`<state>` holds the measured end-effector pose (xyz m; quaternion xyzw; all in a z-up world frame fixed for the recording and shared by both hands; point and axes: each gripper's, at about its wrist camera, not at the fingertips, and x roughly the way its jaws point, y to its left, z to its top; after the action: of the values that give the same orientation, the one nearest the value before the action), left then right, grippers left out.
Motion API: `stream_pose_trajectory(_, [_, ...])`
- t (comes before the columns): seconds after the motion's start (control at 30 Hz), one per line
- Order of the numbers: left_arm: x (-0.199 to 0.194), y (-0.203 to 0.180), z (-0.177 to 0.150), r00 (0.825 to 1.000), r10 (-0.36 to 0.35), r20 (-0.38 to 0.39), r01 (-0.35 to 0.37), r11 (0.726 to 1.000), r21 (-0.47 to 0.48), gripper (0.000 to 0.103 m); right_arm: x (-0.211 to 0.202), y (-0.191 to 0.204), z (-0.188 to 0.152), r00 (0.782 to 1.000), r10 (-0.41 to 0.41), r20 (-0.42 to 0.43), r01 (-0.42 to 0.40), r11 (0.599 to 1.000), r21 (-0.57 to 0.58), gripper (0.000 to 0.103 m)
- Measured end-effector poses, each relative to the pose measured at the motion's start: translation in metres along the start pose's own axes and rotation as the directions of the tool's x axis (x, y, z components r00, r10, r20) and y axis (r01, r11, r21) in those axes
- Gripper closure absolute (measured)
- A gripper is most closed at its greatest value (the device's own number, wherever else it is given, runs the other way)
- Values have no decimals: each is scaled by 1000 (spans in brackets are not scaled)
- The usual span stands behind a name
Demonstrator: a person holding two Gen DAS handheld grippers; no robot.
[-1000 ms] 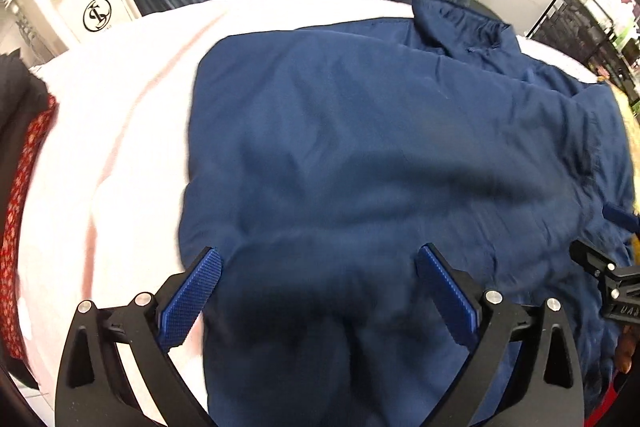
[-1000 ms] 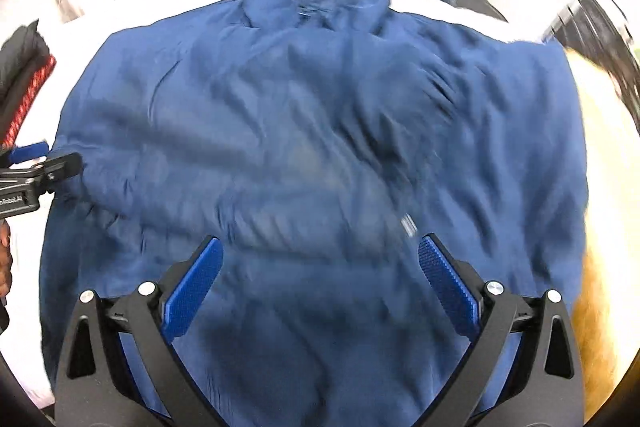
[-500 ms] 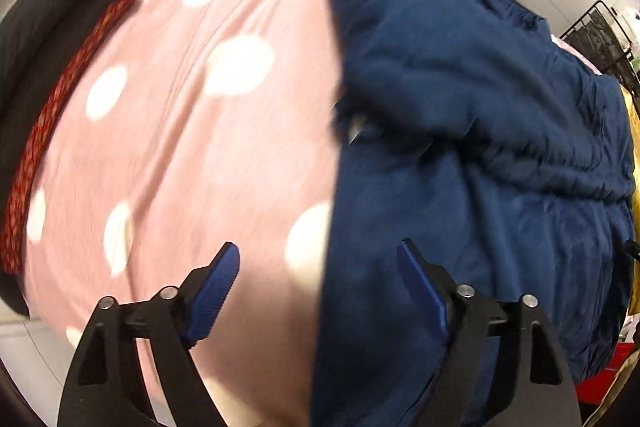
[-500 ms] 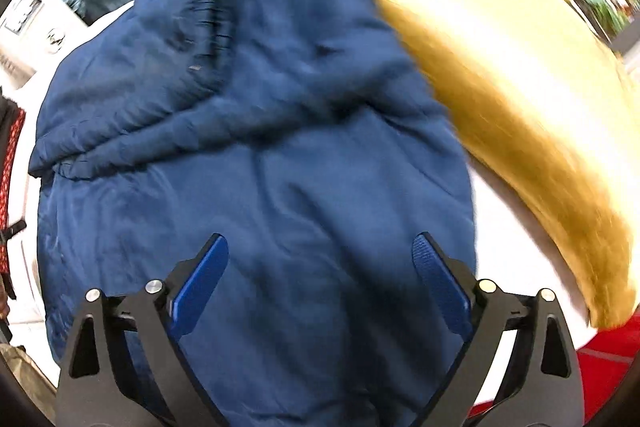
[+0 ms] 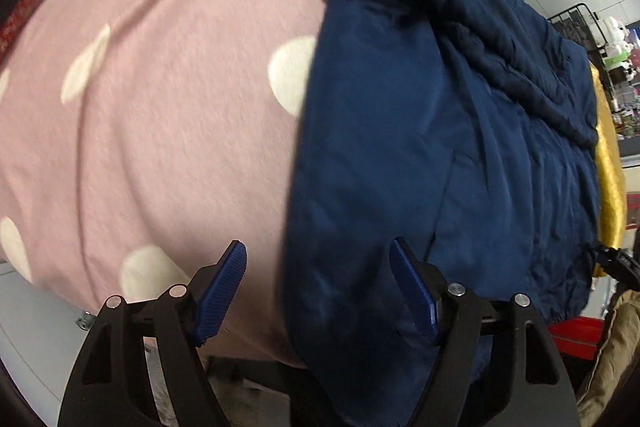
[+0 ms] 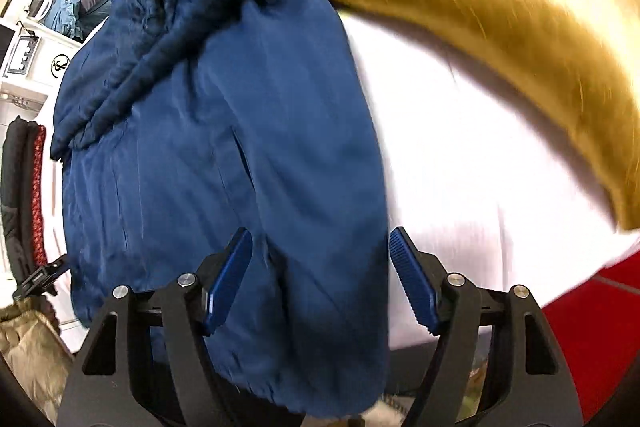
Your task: Fold large clothes
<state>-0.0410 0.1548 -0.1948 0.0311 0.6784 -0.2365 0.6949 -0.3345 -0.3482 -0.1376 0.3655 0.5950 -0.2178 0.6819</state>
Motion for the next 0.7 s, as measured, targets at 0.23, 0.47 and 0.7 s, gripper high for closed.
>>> stream_pose_trajectory(0.23, [21, -18, -32, 997, 2, -83, 7, 994, 105, 32, 12, -10, -41, 995, 44, -87, -44, 999, 0, 32])
stream_pose_trajectory(0.47, [26, -9, -46, 997, -16, -78, 21, 998, 64, 32, 29, -2, -60, 986, 76, -148, -75, 997, 16, 32])
stream_pose_trajectory(0.7, [31, -8, -48, 995, -21, -97, 29, 997, 77, 34, 46, 11, -65, 978, 43, -204, -44, 999, -2, 38])
